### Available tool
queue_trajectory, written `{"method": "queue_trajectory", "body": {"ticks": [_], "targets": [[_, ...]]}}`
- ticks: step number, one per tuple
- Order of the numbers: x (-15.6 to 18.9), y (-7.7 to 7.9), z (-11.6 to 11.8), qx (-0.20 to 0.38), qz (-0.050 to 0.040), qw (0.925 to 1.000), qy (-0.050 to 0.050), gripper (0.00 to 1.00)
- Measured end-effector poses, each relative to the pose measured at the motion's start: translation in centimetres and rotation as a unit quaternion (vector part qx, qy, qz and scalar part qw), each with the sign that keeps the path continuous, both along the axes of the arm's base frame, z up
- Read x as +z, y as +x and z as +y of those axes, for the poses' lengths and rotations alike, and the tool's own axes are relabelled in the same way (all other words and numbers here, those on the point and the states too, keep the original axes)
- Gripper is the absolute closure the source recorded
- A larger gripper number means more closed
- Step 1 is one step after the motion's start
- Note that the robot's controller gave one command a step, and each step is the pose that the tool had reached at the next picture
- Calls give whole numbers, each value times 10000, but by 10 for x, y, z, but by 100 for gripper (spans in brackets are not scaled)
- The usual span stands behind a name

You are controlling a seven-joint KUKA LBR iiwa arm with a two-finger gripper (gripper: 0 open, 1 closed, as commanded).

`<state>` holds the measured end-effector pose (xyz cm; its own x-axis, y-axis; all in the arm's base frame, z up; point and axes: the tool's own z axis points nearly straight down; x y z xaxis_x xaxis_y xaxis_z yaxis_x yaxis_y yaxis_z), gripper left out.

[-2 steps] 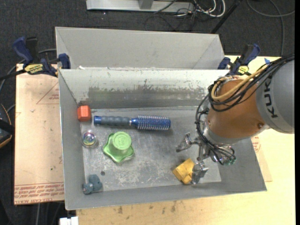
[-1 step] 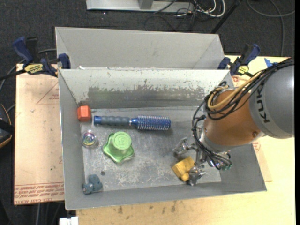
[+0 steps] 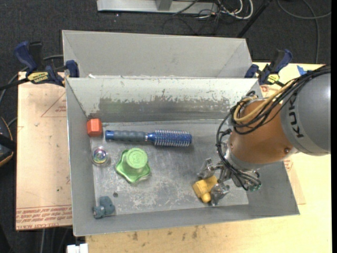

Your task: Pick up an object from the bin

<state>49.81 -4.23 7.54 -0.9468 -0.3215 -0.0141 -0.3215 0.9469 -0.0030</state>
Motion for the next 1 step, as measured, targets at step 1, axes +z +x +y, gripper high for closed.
{"method": "queue_trajectory", "body": {"ticks": [1], "targets": [[193, 9, -3, -202, 12, 9998, -8, 100]]}}
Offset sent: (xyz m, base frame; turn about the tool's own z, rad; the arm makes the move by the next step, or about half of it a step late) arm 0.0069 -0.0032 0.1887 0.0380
